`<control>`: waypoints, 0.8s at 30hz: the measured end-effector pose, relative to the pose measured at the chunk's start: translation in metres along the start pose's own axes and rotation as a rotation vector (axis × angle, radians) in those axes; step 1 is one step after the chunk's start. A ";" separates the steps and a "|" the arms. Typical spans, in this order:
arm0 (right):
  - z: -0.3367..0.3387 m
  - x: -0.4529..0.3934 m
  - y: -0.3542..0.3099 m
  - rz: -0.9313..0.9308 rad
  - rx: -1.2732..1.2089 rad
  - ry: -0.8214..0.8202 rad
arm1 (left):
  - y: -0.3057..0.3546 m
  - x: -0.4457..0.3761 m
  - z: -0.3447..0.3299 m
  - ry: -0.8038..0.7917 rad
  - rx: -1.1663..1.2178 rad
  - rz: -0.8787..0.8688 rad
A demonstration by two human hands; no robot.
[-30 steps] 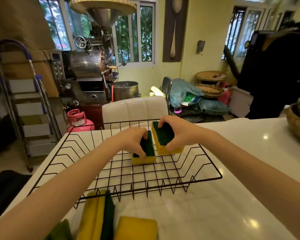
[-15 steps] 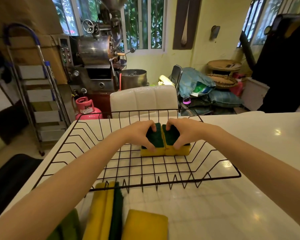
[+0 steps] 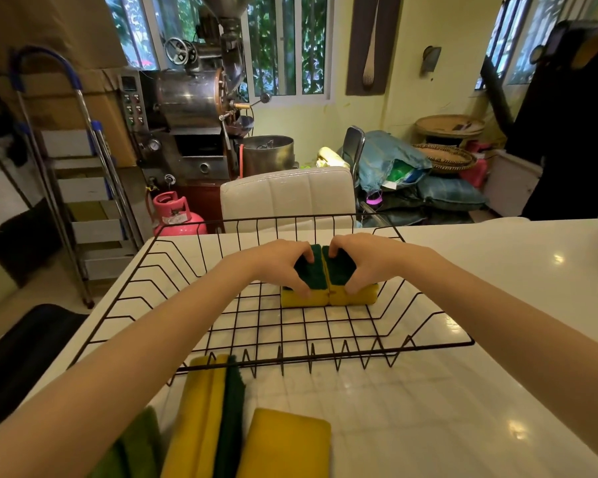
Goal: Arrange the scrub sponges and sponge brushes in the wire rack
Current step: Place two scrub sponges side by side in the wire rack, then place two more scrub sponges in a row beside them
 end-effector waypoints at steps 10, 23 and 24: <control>0.011 0.018 -0.039 0.118 -0.071 0.089 | 0.008 0.039 0.026 -0.109 0.060 -0.038; -0.025 0.116 -0.119 0.435 -0.401 0.370 | 0.038 0.187 0.036 0.330 0.061 -0.123; -0.035 0.125 -0.121 0.444 -0.406 0.361 | 0.040 0.198 0.028 0.343 0.075 -0.121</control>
Point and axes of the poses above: each hand's wrist, its own x-axis away from the middle knuckle, its own z-axis out of the back of the hand, y = z × x, the point moved 4 cm from there along -x, towards the middle knuckle, and after that the axes turned 15 degrees about -x, right-handed, at the moved point
